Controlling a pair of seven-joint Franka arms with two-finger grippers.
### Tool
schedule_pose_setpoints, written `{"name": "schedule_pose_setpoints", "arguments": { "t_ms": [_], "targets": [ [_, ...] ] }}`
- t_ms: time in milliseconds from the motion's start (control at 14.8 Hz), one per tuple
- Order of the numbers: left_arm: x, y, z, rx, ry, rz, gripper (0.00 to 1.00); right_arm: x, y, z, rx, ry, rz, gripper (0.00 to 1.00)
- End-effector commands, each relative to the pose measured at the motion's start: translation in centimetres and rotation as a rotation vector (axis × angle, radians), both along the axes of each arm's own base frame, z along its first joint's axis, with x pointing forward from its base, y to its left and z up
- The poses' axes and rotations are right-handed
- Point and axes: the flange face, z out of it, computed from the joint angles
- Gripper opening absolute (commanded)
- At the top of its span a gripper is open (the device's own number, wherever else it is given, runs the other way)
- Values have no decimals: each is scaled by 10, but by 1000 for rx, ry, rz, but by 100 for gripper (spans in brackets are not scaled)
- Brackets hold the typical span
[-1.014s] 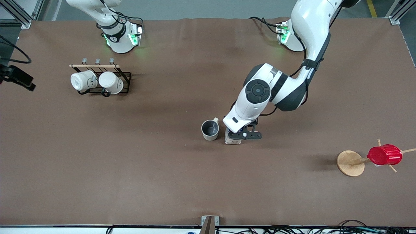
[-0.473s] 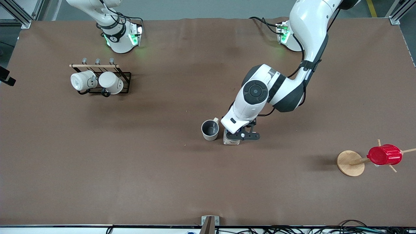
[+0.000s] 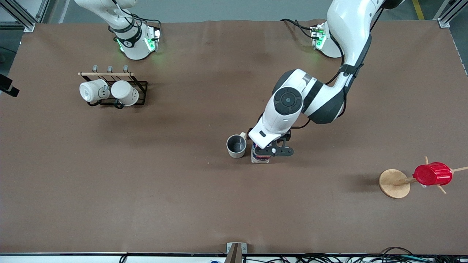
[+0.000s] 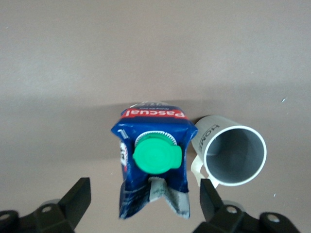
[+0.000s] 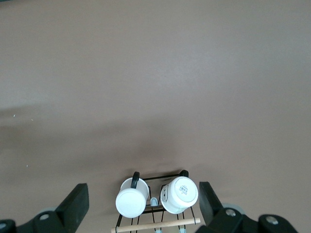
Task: Place cup and milk on table
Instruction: 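Lower the milk carton beside the white mug with the left gripper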
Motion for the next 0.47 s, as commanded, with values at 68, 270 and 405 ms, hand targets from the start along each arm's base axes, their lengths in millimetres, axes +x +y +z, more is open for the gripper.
{"name": "schedule_pose_setpoints", "arguments": {
  "t_ms": [68, 270, 405],
  "targets": [
    [-3, 18, 34, 26, -7, 31, 100, -5, 7, 0, -13, -6, 21, 100],
    [12, 50, 72, 28, -64, 68, 100, -4, 7, 1, -14, -12, 21, 100],
    [16, 76, 102, 33, -78, 97, 100, -4, 9, 0, -13, -9, 24, 100]
  ]
}}
